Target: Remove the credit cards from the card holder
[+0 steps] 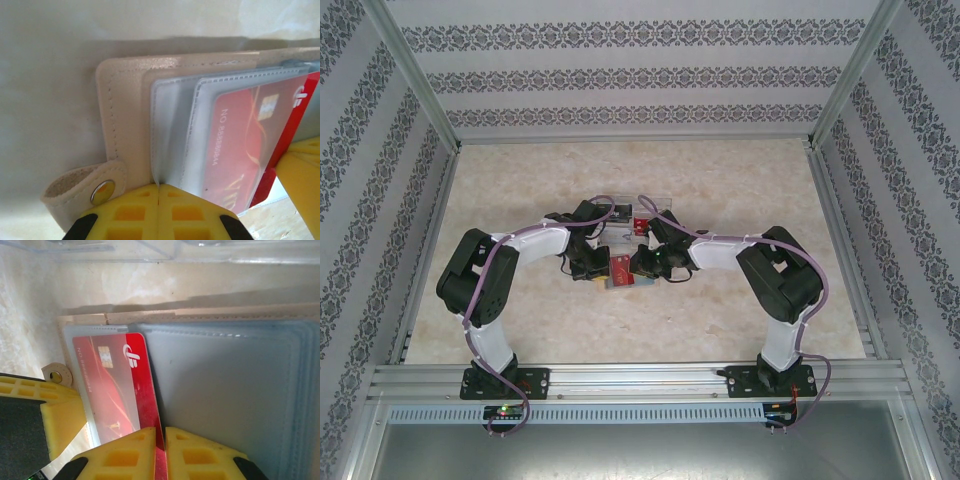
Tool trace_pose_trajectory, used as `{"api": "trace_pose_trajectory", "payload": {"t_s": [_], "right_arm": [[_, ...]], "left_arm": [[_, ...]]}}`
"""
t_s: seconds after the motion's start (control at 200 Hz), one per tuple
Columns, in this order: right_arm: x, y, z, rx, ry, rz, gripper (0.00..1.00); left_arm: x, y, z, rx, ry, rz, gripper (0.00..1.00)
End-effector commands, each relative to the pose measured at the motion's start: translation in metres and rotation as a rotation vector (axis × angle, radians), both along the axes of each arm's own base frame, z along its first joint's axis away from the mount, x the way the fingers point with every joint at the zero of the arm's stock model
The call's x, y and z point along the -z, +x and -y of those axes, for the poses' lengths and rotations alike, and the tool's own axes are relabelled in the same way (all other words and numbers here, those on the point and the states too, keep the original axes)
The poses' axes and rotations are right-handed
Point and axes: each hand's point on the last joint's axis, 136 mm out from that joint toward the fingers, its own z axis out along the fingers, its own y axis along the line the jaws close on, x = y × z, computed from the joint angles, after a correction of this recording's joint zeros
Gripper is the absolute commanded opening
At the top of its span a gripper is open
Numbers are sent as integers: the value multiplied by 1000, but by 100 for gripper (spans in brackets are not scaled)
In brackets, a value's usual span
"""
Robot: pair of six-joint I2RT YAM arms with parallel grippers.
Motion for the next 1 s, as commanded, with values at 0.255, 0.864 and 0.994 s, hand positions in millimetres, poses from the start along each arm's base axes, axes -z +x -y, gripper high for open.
{"api": "trace_pose_trajectory", "payload": {"t_s": [0.255, 0.864, 0.994], "right_arm": [[4, 2, -8, -4, 39, -16, 21], [9, -3, 13, 40, 21, -17, 3], [9, -3, 22, 58, 15, -12, 4]], "left_arm": [[45, -28, -28, 28, 173, -106, 0], [46, -30, -30, 29, 181, -109, 0], [47, -31, -30, 30, 182, -110, 0]]}}
